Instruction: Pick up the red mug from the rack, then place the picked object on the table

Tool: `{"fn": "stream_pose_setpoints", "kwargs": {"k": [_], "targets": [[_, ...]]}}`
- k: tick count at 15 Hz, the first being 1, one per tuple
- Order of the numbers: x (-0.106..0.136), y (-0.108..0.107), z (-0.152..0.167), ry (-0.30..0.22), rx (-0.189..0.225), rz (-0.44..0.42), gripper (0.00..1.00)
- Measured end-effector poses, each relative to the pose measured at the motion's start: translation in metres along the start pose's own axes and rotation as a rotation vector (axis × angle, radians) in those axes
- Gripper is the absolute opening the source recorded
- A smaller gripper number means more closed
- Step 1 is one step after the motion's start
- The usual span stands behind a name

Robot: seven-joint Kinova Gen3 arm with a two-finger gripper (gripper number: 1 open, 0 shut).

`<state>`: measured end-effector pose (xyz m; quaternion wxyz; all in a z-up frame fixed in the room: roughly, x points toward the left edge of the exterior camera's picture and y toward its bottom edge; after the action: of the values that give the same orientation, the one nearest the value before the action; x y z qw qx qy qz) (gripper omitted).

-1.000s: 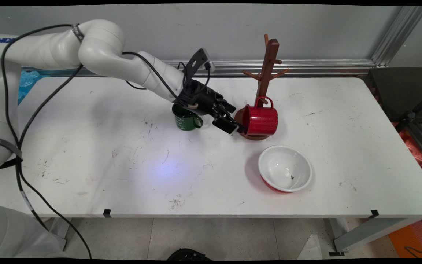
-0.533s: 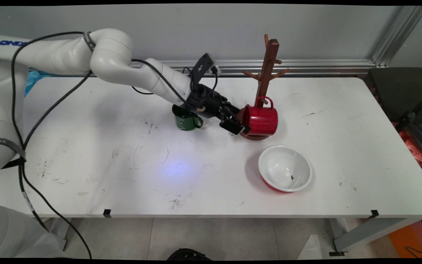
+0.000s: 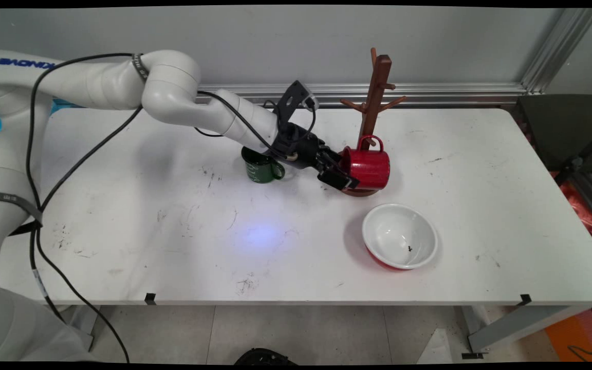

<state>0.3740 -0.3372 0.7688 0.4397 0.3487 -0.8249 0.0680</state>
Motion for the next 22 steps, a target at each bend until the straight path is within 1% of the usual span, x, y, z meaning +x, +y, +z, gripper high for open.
{"fn": "stream_pose_setpoints", "kwargs": {"k": [6, 7, 16, 22], "targets": [[0.000, 0.001, 0.011, -0.002, -0.010, 0.008, 1.00], [0.000, 0.001, 0.012, -0.003, -0.011, 0.011, 0.00], [0.002, 0.000, 0.015, -0.009, -0.005, 0.041, 0.00], [0.002, 0.006, 0.009, -0.018, -0.009, 0.044, 0.00]]}}
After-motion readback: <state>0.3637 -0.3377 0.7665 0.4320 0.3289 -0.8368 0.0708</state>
